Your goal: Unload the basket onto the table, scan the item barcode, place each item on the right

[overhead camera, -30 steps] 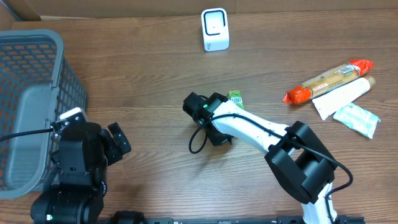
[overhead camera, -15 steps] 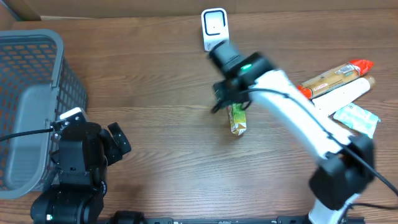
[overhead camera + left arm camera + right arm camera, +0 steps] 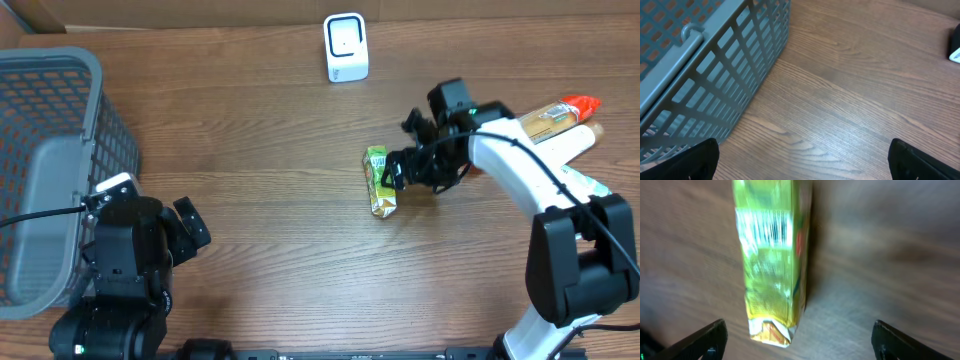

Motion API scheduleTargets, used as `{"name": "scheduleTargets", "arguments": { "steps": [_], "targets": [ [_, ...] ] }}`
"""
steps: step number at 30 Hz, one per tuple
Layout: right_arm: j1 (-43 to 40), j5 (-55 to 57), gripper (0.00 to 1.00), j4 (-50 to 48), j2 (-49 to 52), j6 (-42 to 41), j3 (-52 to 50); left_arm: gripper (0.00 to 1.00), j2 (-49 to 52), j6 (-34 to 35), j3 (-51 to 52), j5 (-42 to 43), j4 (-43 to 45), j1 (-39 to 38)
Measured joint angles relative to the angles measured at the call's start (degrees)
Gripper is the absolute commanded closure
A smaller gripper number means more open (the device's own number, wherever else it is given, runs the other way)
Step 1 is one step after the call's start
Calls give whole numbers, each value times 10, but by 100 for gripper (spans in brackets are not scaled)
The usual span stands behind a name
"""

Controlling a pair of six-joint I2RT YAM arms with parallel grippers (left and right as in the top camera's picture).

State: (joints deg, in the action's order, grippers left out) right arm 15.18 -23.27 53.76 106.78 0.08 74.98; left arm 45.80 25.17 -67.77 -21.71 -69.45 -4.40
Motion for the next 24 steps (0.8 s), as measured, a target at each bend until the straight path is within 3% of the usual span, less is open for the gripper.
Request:
{"name": "scheduleTargets", "arguments": {
  "steps": [5, 12, 20, 23, 24],
  "targets": [
    [3, -23, 22, -73, 1, 11, -65, 1, 0, 0, 0, 0, 0, 0],
    [3, -46, 30, -111, 1, 25, -95, 0, 0, 0, 0, 0, 0, 0],
    [20, -61, 70, -120, 1, 48, -98, 0, 0, 0, 0, 0, 0, 0],
    [39, -53, 96, -121, 1, 49, -98, 0, 0, 0, 0, 0, 0, 0],
    [46, -43, 96, -117, 0, 52, -97, 0, 0, 0, 0, 0, 0, 0]
  ]
}}
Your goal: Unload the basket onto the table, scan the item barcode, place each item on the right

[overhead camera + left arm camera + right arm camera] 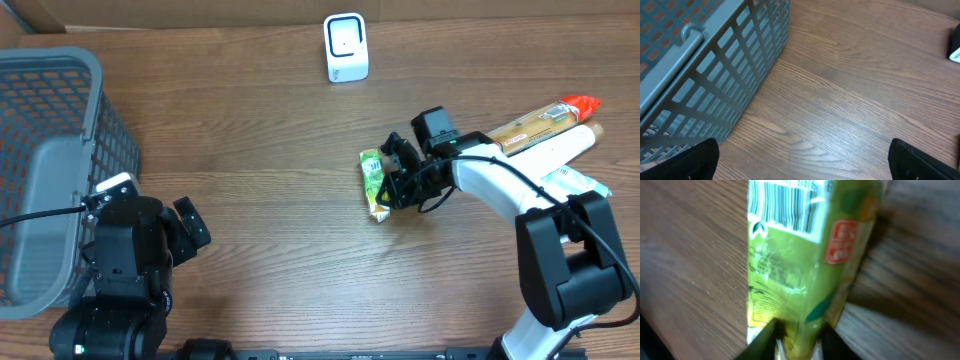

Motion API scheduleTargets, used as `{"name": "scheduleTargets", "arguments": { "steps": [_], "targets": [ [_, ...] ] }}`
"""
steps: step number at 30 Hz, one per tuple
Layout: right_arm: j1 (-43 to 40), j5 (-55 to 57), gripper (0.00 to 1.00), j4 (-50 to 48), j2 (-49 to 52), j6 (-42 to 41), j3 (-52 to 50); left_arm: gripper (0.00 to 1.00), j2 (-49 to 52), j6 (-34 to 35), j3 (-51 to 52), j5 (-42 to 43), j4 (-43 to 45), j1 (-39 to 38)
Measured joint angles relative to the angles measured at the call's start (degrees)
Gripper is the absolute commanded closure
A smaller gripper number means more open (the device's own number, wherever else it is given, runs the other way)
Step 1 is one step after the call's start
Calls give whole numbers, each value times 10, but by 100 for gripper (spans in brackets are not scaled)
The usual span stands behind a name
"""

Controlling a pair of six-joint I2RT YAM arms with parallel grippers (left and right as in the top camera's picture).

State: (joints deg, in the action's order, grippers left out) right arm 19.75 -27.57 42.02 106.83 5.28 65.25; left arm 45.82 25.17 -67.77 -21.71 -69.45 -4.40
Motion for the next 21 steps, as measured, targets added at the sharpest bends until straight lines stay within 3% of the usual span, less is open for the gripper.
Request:
{"name": "scheduleTargets", "arguments": {
  "steps": [8, 18, 19, 21],
  "targets": [
    [53, 93, 96, 85, 0, -14, 47, 1, 0, 0, 0, 0, 0, 0],
    [144, 336, 95, 174, 2, -74, 137, 1, 0, 0, 0, 0, 0, 0],
    [154, 347, 87, 176, 2, -78, 137, 0, 0, 0, 0, 0, 0, 0],
    [179, 369, 41, 179, 2, -87, 137, 0, 0, 0, 0, 0, 0, 0]
  ]
}}
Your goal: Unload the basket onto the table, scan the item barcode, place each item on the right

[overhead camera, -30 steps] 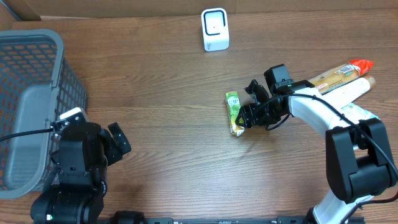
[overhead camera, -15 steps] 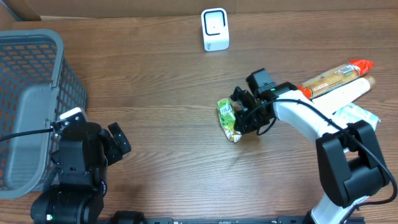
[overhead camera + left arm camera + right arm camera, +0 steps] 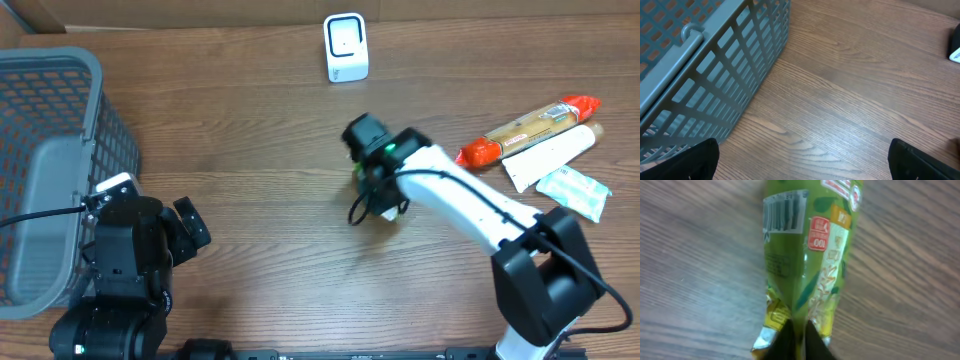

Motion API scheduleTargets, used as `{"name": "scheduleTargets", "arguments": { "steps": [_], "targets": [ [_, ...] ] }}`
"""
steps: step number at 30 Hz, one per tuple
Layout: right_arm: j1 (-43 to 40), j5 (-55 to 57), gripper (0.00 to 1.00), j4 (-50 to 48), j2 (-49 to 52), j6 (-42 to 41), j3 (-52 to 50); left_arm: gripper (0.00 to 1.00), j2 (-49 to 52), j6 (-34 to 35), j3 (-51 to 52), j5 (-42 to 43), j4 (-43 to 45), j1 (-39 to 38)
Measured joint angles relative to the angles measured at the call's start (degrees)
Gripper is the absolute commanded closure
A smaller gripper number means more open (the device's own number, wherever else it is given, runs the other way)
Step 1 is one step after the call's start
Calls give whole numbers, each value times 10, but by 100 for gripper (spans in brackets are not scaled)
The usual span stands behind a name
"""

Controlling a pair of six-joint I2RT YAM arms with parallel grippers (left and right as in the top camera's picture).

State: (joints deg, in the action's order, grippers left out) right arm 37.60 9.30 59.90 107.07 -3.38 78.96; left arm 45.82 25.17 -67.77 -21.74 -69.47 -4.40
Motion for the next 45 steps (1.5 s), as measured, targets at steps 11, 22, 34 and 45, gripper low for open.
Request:
{"name": "scheduleTargets", "arguments": {
  "steps": [11, 22, 34, 45],
  "targets": [
    [-11, -45, 0, 38, 2, -10, 26, 0, 0, 0, 0, 0, 0, 0],
    [-77, -151, 0, 24, 2, 82, 17, 0, 0, 0, 0, 0, 0, 0],
    [-32, -107, 23, -103, 3, 111, -103, 0, 0, 0, 0, 0, 0, 0],
    [-47, -106, 76, -122, 3, 83, -120, 0, 0, 0, 0, 0, 0, 0]
  ]
}}
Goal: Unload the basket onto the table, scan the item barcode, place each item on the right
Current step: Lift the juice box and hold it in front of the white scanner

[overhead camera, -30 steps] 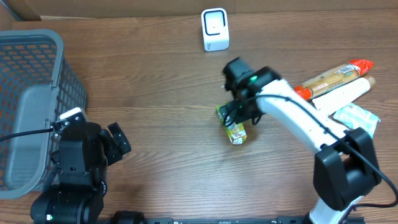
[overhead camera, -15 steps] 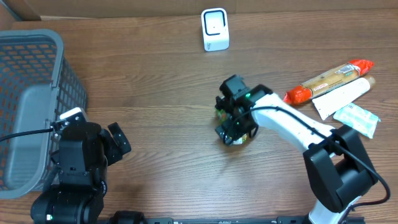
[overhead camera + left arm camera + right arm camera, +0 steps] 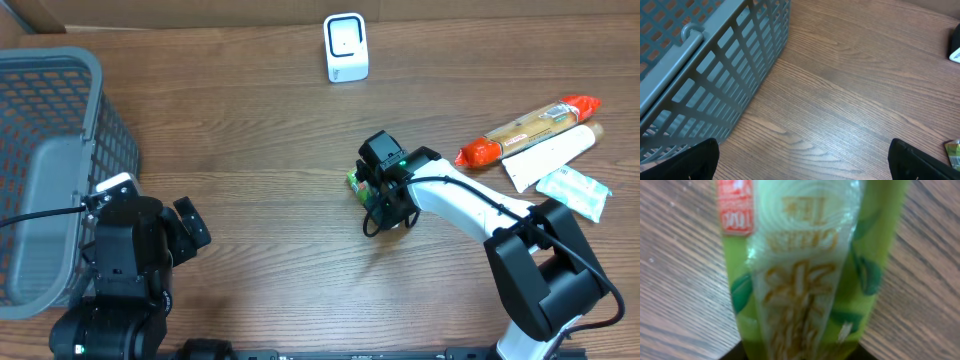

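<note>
A green snack packet (image 3: pixel 805 265) fills the right wrist view, its printed front and a red label facing the camera; no barcode shows. My right gripper (image 3: pixel 797 354) is shut on its lower end, with dark fingers (image 3: pixel 735 353) at either side. Overhead, the right gripper (image 3: pixel 385 192) covers most of the packet, and only a green end (image 3: pixel 354 180) shows. The white scanner (image 3: pixel 345 47) stands at the far edge, well away from the packet. My left gripper (image 3: pixel 802 162) stays open over bare wood beside the basket.
A grey mesh basket (image 3: pixel 40 160) stands at the left, close to the left arm. At the right lie an orange-tipped tan package (image 3: pixel 525 125), a white tube (image 3: pixel 550 155) and a pale sachet (image 3: pixel 572 192). A cardboard wall runs along the far edge.
The barcode side faced the right wrist camera; now the printed front does, closer. Overhead, the right gripper sits slightly lower and a green end shows at its left. The left arm is unchanged.
My right gripper was open beside the packet lying on the table. Then its fingers were nearly shut at the packet's end. Then it was shut on that end, with the arm further left. Now the packet is held with a different face toward the camera.
</note>
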Motion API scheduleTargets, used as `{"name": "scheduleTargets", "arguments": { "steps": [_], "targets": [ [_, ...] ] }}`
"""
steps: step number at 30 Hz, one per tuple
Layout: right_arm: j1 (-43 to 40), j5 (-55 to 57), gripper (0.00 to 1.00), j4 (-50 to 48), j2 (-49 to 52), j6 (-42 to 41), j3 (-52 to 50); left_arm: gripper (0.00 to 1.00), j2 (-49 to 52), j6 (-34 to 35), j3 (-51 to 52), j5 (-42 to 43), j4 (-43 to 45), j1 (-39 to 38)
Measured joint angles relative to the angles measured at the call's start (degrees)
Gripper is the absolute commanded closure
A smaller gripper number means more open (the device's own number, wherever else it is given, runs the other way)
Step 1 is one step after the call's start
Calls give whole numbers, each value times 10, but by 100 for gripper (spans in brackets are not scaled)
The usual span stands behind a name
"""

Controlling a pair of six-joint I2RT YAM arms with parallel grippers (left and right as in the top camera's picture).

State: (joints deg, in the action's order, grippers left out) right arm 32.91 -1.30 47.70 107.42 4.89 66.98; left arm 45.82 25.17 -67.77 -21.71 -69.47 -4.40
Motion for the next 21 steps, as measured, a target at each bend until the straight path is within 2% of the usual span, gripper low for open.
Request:
{"name": "scheduleTargets", "arguments": {
  "steps": [3, 9, 15, 21],
  "targets": [
    [-3, -17, 89, 10, 0, -6, 12, 1, 0, 0, 0, 0, 0, 0],
    [-11, -67, 96, 85, 6, -6, 61, 1, 0, 0, 0, 0, 0, 0],
    [-44, -158, 96, 155, 9, 4, 178, 0, 0, 0, 0, 0, 0, 0],
    [-105, -307, 96, 199, 9, 28, 270, 1, 0, 0, 0, 0, 0, 0]
  ]
}}
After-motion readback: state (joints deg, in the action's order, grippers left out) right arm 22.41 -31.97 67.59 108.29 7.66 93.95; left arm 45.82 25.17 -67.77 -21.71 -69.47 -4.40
